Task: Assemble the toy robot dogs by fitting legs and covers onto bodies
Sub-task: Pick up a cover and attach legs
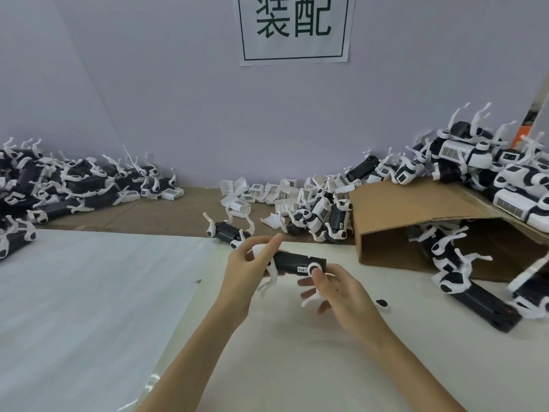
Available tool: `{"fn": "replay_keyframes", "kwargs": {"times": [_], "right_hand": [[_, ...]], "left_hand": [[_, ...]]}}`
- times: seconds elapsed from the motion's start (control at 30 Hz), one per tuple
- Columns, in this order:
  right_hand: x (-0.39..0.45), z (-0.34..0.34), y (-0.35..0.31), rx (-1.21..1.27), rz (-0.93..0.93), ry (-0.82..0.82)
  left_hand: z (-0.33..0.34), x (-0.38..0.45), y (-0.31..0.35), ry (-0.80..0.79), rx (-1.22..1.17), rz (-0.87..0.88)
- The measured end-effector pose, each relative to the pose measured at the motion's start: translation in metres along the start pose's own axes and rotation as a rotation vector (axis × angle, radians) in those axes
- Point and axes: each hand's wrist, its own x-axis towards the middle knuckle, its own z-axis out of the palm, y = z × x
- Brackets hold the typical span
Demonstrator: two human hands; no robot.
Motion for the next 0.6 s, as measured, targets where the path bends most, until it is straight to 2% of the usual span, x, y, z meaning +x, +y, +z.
{"fn": "replay_keyframes", "kwargs": {"times": [0.07, 0.13, 0.23, 0.33, 0.4, 0.53, 0.6], "right_hand": [[0.0, 0.002, 0.003, -0.073, -0.041, -0.073], [-0.001, 0.006, 0.008, -0.202, -0.069, -0.132], [-0.001, 0.017, 0.007, -0.368, -0.182, -0.204], [0.016, 0.03, -0.001, -0.347, -0.187, -0.28], [0.039, 0.041, -0.007, -0.273, -0.151, -0.24], [0.108, 0.058, -0.008, -0.141, -0.086, -0.13], [0.144, 0.062, -0.007, -0.299, -0.098, -0.079]], "left_hand": [[-0.001, 0.0, 0.001, -0.019, -0.004, 0.055], [-0.002, 0.0, 0.0, 0.013, -0.12, 0.01], [-0.008, 0.004, -0.003, 0.193, -0.255, -0.011], [-0.021, 0.011, -0.007, 0.281, -0.452, -0.005], [-0.031, 0.017, -0.008, 0.304, -0.47, -0.018], [-0.042, 0.025, -0.013, 0.338, -0.358, 0.017], [-0.044, 0.027, -0.016, 0.347, -0.321, 0.029]]}}
